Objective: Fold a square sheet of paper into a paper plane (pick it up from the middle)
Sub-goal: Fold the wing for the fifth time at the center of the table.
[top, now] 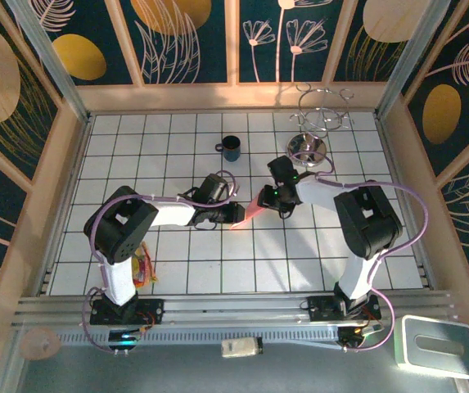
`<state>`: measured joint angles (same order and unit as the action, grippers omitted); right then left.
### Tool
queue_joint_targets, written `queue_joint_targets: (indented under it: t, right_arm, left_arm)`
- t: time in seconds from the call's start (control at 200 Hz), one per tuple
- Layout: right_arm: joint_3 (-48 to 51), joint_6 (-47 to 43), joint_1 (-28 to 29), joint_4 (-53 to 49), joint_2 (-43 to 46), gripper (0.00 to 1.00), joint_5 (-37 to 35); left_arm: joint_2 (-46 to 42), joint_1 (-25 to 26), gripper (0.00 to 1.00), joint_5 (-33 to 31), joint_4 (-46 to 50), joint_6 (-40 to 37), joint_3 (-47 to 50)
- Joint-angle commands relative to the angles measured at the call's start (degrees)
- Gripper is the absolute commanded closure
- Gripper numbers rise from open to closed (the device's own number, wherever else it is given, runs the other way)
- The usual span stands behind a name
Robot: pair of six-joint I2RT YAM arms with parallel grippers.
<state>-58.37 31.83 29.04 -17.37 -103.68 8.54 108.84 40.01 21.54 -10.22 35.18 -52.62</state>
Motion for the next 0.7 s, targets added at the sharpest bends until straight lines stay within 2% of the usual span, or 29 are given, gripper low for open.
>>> queue_joint_targets:
  t: [0.0, 0.205, 0.465, 0.596, 0.696]
  right_arm:
    - [1.56, -0.01, 0.85, 0.93, -7.6, 0.56, -3.33]
    - [1.55, -0.19, 0.69, 0.65, -5.73, 0.52, -2.39]
    - [2.83, 1.07, -2.49, 5.05, 9.16, 0.39, 3.32]
    - [7.43, 2.95, -2.56, 11.17, 15.59, 0.39, 8.84]
    - [11.63, 6.48, -1.55, 18.02, 17.27, 0.48, 14.79]
  left_arm:
    - [8.19, 1.12, 0.79, -5.93, 4.29, -0.37, 1.54]
    - [8.28, 1.05, 0.8, -6.95, 4.24, -0.3, 1.67]
    - [8.54, 1.04, 0.8, -7.77, 3.51, 1.16, 1.75]
    - [8.75, 1.1, 0.8, -7.82, 3.71, 1.34, 1.69]
    - [8.66, 1.11, 0.8, -7.87, 3.8, 1.31, 1.82]
